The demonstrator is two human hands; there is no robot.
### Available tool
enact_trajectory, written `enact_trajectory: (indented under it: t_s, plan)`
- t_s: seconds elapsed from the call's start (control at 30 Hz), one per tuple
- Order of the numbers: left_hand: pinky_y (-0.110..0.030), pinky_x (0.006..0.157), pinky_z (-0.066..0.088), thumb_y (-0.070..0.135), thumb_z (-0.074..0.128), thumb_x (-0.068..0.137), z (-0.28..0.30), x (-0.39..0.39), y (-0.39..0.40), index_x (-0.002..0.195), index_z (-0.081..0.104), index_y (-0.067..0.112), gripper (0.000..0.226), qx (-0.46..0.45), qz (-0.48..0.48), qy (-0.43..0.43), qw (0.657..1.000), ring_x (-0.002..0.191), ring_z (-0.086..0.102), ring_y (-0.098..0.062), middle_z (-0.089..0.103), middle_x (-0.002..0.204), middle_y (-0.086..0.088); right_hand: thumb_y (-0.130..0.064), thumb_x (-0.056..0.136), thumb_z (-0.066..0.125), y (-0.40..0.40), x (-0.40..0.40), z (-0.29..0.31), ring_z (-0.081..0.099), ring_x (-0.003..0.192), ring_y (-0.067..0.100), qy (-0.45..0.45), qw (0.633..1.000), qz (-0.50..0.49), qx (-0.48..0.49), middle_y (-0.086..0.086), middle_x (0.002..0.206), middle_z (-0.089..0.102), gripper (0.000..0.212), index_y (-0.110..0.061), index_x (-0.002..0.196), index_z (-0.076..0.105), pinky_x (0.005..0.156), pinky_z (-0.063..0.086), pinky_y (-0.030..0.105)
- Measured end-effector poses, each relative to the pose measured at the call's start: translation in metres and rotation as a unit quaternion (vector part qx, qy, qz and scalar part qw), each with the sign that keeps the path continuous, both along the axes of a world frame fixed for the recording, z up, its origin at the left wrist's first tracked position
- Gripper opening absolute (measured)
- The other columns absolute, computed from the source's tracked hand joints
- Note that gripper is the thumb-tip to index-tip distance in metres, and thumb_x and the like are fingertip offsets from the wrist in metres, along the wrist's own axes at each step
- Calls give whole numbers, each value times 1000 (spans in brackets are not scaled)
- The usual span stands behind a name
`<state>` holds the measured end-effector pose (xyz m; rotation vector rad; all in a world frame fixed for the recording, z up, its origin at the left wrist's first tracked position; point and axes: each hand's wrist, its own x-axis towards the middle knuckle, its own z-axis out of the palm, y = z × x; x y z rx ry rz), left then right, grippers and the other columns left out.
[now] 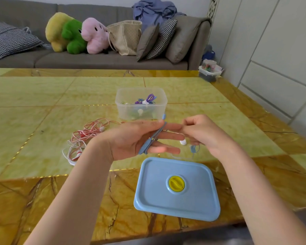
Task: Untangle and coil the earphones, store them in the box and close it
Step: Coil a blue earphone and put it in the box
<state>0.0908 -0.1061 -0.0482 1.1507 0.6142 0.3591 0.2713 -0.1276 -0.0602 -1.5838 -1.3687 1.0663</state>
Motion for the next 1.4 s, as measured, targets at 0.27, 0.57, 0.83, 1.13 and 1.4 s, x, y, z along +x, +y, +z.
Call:
enact_trajectory:
  t_s: [0.27,0.57,0.83,1.13,1.4]
  plan:
    - [-30,84,55,23,45,98,-15,8,6,103,65,11,24,-5,117,119,986,97,67,-27,69,112,-7,-13,91,56,-5,5,9,38,42,8,158,986,45,15,2,64,51,16,-8,78,62,36,24,16]
    - [-20,84,45,21,36,101,-18,12,31,104,57,14,23,2,420,-99,902,97,60,-16,61,107,1,-12,97,46,-12,-4,13,29,36,7,79,976,190,-64,2,62,50,23,-14,110,64,35,18,15]
    - [-17,58,53,23,32,102,-2,5,31,113,51,9,26,-68,405,-336,848,42,49,-4,62,69,-4,-3,94,49,-7,-11,-2,63,66,12,15,983,169,-74,5,72,67,14,-9,90,62,70,52,24]
    - [-13,42,37,23,34,102,1,-3,30,114,53,11,25,-25,431,-305,849,36,29,-4,43,62,1,6,82,62,-2,-11,-7,60,63,5,-51,993,97,-40,-2,63,67,18,-10,75,66,66,48,20]
    - [-23,54,29,25,40,100,-10,9,23,83,58,20,25,166,381,8,910,43,36,-4,49,70,1,-14,85,63,1,-6,-2,50,59,14,97,995,33,17,-1,57,56,18,-17,70,72,70,31,36]
